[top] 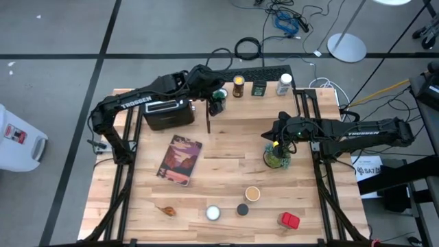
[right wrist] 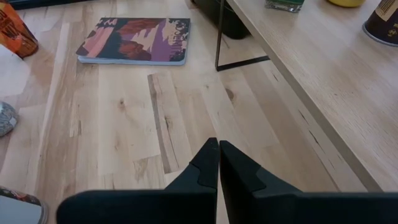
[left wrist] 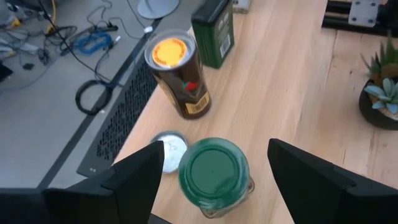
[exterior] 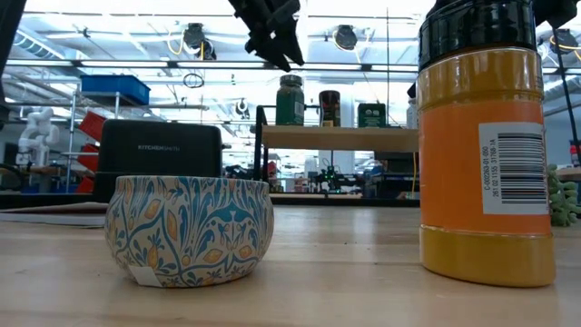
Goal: Shelf spices
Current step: Put the black seasoning bottle on the shelf
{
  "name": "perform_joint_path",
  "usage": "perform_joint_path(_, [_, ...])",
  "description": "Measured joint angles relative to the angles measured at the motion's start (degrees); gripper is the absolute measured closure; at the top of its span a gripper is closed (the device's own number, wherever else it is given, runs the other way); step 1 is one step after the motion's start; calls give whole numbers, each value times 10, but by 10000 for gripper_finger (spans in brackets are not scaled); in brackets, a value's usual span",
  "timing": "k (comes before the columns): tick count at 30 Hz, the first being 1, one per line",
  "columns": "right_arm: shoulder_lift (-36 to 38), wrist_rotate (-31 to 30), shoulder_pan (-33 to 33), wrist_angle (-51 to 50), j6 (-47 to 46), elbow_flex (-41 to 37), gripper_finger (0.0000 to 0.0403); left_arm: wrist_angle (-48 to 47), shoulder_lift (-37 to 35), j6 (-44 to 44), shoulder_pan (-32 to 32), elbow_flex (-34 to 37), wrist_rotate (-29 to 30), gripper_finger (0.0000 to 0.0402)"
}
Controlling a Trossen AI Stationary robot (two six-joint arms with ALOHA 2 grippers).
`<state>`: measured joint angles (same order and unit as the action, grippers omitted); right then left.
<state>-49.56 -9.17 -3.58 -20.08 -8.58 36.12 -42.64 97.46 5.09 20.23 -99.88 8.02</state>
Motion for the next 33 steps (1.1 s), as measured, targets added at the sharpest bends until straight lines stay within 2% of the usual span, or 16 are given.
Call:
perform_joint_path(16, [0, 2, 0, -1, -3, 0, 403, -1, -73, 29, -67, 0, 47, 104])
perform_joint_path(23, [0, 2, 0, -1, -4, 0, 403, -24, -104, 31, -127, 0, 56, 104])
perform_joint_path(33, [0, 14, 0, 0, -9, 0, 400, -120, -113, 2, -229, 0, 71, 104])
